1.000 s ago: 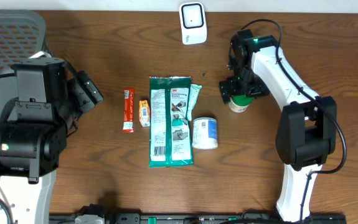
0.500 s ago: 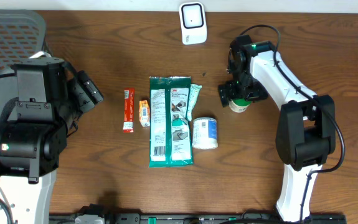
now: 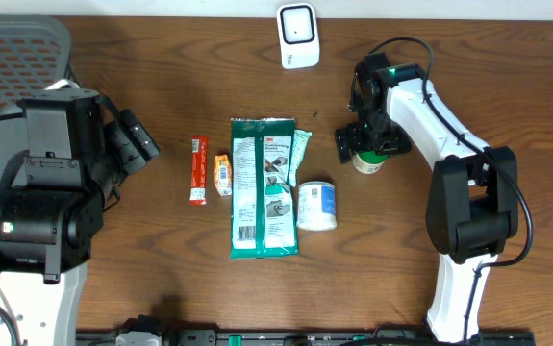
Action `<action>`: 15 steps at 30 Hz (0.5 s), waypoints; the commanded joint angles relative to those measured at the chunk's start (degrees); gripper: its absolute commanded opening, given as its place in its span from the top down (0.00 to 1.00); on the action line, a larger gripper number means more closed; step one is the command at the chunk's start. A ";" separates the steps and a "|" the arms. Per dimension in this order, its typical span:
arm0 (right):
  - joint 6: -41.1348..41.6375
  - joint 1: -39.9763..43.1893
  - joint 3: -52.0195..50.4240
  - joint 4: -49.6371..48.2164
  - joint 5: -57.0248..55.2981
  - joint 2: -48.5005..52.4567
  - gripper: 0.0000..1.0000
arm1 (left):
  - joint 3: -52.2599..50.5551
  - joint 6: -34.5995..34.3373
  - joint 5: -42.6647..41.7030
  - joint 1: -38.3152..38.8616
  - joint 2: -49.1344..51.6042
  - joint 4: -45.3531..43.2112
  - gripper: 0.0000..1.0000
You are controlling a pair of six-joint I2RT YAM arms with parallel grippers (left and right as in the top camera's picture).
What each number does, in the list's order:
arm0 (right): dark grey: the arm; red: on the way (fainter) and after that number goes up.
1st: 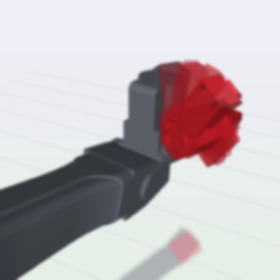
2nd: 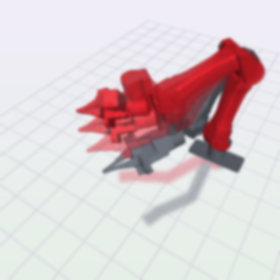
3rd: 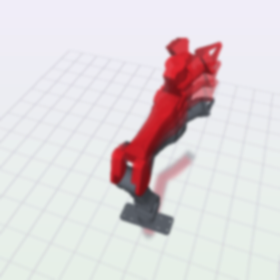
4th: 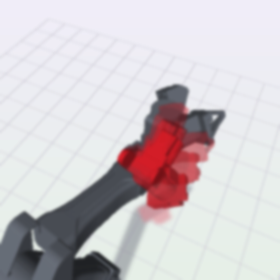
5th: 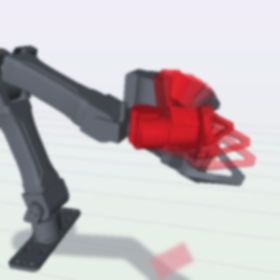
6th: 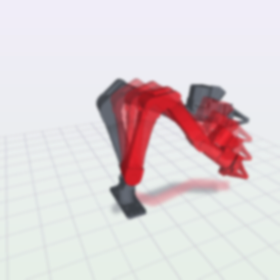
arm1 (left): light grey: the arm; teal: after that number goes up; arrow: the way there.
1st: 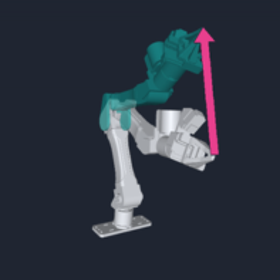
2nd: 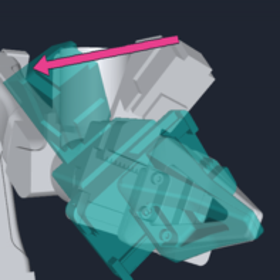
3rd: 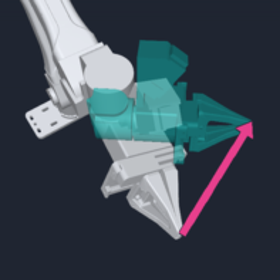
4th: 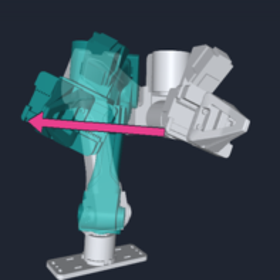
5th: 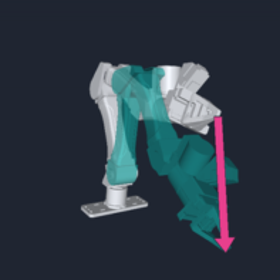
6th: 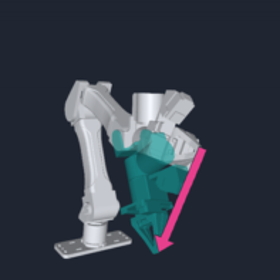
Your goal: Scan the item barcode
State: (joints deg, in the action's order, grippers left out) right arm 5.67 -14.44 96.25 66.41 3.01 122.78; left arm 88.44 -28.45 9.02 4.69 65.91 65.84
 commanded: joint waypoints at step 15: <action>0.72 -0.24 -0.37 -0.07 2.25 -1.70 0.01 | 0.68 0.57 0.68 -0.24 0.00 0.13 0.10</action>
State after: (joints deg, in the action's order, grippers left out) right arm 5.67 -14.44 96.25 66.39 4.19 122.78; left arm 88.44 -28.45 9.02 4.69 65.91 65.84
